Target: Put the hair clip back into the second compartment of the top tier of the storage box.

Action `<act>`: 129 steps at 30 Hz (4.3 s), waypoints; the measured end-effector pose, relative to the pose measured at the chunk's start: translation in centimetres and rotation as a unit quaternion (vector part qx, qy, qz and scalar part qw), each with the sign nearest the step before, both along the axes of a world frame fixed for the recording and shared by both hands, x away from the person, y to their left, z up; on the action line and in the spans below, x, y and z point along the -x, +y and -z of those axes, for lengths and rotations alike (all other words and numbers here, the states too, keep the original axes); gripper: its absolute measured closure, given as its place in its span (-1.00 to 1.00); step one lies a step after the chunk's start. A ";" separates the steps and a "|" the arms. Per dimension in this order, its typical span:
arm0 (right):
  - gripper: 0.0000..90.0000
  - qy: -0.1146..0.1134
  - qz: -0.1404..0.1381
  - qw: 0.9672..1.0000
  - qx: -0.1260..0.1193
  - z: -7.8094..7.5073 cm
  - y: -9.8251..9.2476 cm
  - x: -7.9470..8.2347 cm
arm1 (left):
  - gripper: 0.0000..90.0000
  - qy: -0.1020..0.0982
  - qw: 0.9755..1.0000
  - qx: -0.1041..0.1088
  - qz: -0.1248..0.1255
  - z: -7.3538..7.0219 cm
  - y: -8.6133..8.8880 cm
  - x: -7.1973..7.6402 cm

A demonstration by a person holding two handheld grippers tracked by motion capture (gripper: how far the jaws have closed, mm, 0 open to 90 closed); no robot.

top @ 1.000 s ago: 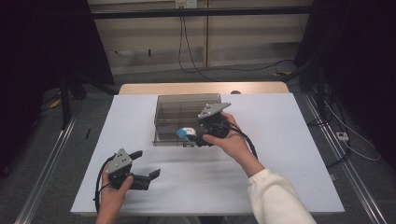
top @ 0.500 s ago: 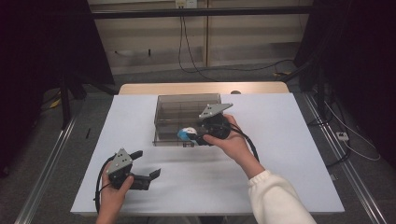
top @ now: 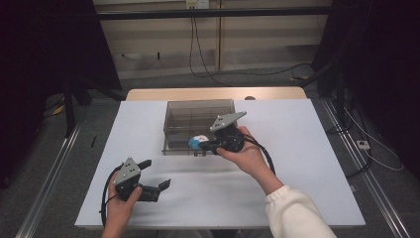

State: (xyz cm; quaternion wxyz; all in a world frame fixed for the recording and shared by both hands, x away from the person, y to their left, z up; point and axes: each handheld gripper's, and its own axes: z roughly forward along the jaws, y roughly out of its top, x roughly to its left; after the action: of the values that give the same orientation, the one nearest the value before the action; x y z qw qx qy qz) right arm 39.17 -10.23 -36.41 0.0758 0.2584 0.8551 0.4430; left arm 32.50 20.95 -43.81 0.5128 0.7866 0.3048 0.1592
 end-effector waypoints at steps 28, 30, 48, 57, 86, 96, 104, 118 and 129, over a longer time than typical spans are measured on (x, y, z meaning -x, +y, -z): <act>0.98 -0.008 0.061 0.998 -0.005 0.4 -2.0 -1.9 | -0.93 -0.002 1.000 0.000 -0.001 0.0 0.1 -0.1; 0.97 -0.007 0.062 0.998 0.000 0.7 -1.8 -2.1 | -0.93 -0.003 1.000 0.000 -0.001 0.0 0.1 -0.1; 0.48 -0.021 0.056 0.998 -0.006 0.7 -1.6 -0.9 | -0.93 -0.002 1.000 -0.002 0.000 -0.1 0.2 -0.1; 0.00 -0.017 0.064 0.997 -0.028 0.7 -3.2 0.7 | -0.94 -0.002 1.000 -0.002 -0.001 -0.1 0.2 -0.1; -0.52 -0.026 0.100 0.994 -0.021 1.8 -8.3 4.6 | -0.93 0.001 1.000 0.006 -0.004 -0.1 0.3 0.0; -0.55 -0.026 0.105 0.994 -0.020 2.4 -9.3 5.4 | -0.93 0.001 1.000 0.005 -0.005 -0.1 0.3 0.0; -0.57 -0.024 0.111 0.993 -0.020 3.2 -9.8 6.0 | -0.93 0.001 1.000 0.005 -0.005 -0.1 0.3 0.0; -0.58 -0.026 0.117 0.993 -0.023 4.1 -10.7 6.8 | -0.93 0.002 1.000 0.005 -0.006 -0.1 0.4 0.0; -0.58 -0.023 0.123 0.992 -0.024 4.9 -11.5 7.4 | -0.93 0.003 1.000 0.004 -0.005 0.0 0.3 -0.1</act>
State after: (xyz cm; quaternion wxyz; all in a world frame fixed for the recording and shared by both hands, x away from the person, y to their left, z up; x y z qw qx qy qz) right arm 31.81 -21.76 -41.26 0.1435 0.3533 0.8036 0.4570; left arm 32.56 21.28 -43.76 0.5141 0.7834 0.3110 0.1589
